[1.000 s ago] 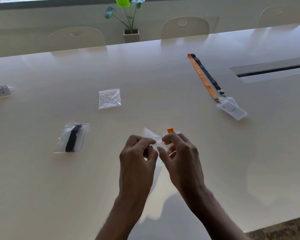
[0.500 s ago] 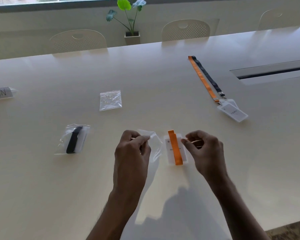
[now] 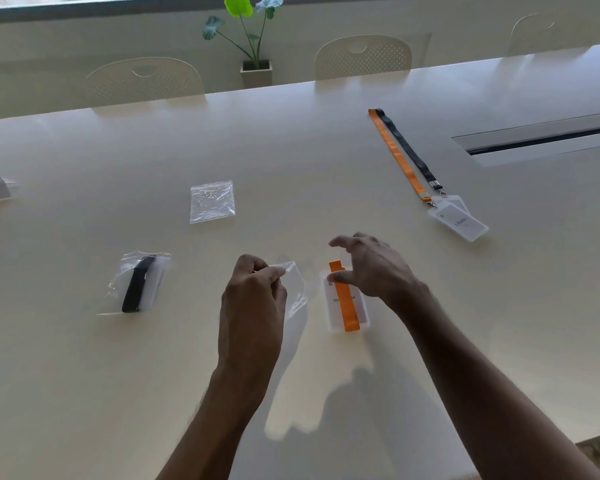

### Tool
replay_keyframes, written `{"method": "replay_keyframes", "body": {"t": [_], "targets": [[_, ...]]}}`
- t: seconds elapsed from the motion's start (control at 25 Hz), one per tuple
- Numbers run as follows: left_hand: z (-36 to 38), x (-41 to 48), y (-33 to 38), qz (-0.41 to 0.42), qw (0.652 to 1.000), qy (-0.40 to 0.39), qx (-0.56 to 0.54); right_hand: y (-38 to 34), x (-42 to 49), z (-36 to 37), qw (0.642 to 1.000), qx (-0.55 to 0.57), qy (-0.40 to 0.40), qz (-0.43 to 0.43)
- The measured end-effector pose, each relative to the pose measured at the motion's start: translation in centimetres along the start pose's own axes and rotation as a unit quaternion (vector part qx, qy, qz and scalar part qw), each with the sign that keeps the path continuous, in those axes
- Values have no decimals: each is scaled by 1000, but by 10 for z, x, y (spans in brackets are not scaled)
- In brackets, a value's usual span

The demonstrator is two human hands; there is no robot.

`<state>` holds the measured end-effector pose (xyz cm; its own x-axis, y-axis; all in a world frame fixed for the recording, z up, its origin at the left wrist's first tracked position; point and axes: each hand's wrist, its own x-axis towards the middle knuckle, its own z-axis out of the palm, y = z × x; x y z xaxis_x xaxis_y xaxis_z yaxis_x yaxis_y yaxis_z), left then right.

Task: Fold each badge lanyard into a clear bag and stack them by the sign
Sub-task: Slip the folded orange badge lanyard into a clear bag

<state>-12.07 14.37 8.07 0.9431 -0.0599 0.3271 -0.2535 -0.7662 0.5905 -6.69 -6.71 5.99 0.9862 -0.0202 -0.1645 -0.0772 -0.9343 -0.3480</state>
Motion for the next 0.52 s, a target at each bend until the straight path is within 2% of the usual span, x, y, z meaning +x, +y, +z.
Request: {"method": "replay_keyframes", "body": {"t": [0.2, 0.52], "targets": [[7, 4, -7, -9, 1000, -2, -6, -2, 28, 6, 995, -24, -67, 62], [12, 12, -15, -22, 1000, 0, -7, 8, 28, 0, 979, 157, -102, 86]]}}
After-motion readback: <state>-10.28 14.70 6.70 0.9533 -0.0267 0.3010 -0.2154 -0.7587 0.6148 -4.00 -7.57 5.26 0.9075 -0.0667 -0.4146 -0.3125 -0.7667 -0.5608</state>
